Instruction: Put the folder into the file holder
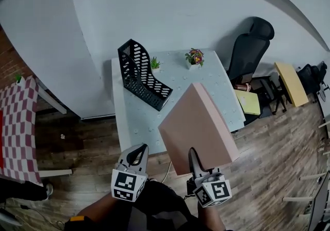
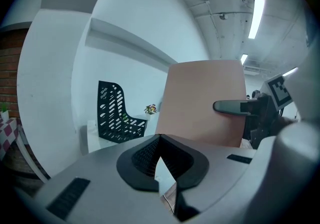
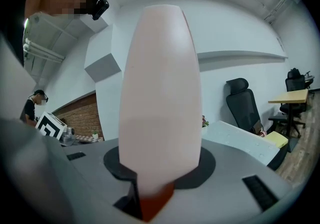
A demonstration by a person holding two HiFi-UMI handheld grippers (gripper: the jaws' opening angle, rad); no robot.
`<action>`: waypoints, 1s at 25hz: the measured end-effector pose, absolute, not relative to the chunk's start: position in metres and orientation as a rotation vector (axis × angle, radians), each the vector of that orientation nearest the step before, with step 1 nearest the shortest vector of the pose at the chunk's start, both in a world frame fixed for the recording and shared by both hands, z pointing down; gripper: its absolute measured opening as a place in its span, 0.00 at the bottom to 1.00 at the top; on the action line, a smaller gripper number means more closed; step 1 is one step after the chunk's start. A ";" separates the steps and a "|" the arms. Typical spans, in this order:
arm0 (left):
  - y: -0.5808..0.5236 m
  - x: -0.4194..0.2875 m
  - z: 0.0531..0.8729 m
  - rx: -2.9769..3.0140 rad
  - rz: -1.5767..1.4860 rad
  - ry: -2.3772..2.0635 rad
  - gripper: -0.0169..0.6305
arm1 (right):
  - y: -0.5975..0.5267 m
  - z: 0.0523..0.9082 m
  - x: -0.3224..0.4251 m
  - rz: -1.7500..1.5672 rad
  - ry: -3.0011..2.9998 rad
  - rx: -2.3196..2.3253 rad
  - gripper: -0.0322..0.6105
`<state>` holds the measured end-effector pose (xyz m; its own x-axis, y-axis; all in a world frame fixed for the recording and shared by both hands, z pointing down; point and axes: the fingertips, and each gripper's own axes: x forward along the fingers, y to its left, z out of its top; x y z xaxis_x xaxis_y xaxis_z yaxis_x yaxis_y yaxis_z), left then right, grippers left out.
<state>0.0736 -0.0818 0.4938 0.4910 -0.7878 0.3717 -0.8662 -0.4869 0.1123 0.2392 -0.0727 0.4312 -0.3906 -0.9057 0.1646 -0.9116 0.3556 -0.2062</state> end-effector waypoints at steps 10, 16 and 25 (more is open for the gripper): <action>-0.138 0.042 0.484 2.440 0.300 -1.421 0.04 | -0.139 0.373 0.218 0.246 -2.629 1.715 0.28; -0.146 0.016 0.481 2.412 0.259 -1.469 0.04 | -0.168 0.359 0.208 0.156 -2.603 1.679 0.28; -0.163 -0.029 0.482 2.276 0.220 -1.632 0.04 | -0.226 0.346 0.180 0.073 -2.669 1.512 0.28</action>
<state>-0.0293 -0.1630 0.4819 0.3312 -0.8901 0.3130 -0.9413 -0.2884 0.1757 0.1801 -0.2265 0.3457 -0.5124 -0.8543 0.0876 -0.8578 0.5139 -0.0053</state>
